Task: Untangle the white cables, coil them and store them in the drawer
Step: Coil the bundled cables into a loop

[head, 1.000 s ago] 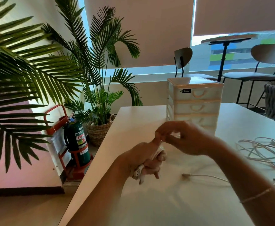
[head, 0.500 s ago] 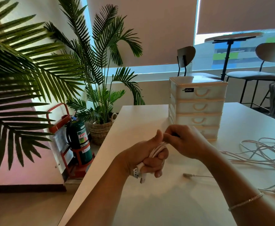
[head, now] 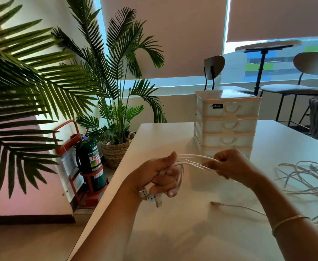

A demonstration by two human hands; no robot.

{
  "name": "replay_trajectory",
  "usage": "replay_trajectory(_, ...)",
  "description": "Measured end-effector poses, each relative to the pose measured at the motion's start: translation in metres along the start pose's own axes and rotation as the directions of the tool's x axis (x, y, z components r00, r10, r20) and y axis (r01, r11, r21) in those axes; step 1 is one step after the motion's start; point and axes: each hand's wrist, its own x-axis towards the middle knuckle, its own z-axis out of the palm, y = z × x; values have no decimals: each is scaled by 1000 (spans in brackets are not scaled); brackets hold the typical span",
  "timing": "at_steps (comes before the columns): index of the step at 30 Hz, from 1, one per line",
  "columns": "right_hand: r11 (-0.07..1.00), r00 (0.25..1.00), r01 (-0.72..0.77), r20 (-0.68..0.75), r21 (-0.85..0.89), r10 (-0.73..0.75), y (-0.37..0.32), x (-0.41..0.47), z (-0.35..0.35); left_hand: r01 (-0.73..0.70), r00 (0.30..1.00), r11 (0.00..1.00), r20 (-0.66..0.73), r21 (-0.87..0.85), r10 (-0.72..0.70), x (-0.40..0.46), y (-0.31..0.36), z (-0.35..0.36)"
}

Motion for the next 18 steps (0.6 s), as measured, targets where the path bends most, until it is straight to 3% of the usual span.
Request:
replay_trajectory(4,966,975,-199,-135,-164,178,25,3,-21,-22,998,998,54,-58,25,-3,3,-4)
replay_trajectory(7,864,922,-375,-229,-336,311,43,5,-38,-40,995,995,88,-89,48,-2,2,-6)
replay_trajectory(9,790,866,-485,-327,-374,378,56,4,-52,-68,988,986,127,-152,88,-2,3,-7)
replay_trajectory(12,720,748,-628,-485,-296,453,58,1,-60,-82,986,979,131,-186,107,-2,2,-8)
replay_trajectory(15,619,653,-707,-650,-342,388,52,3,-54,-104,979,970,151,-219,139,-2,1,-12)
replay_trajectory(16,643,675,-674,-658,-364,335,52,6,-52,-121,976,963,149,-241,160,-3,2,-13)
replay_trajectory(18,703,790,-567,-526,-430,315,52,9,-48,-156,970,947,135,-281,200,-5,3,-14)
